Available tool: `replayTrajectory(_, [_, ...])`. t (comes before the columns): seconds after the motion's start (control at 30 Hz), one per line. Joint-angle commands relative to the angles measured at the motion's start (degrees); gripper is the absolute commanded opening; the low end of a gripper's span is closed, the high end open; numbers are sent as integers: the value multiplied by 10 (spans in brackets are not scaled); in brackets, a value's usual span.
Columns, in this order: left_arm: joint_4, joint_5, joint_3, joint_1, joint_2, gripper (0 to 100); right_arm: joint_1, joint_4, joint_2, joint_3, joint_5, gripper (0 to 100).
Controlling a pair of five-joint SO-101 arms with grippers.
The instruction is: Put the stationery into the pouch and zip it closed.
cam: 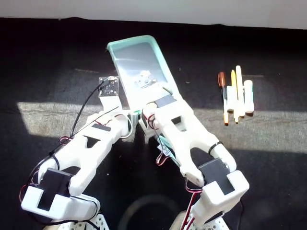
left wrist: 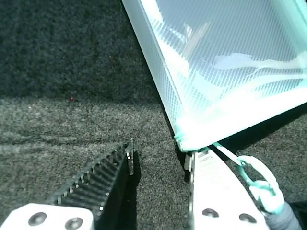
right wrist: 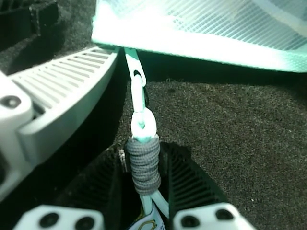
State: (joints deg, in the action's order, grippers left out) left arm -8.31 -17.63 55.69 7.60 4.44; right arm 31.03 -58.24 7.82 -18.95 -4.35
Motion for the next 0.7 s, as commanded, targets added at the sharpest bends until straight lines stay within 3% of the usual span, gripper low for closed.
replayTrajectory(0.0, [11,2,-28,-14,3,197,-7,-4,-6,15,-6,5])
replayTrajectory(0.37, [-12,2,-36,-15,80,197,-7,-4,-6,15,-6,5])
replayTrajectory(0.67, [-12,30,-61,-18,24,188,-7,-4,-6,14,-6,5])
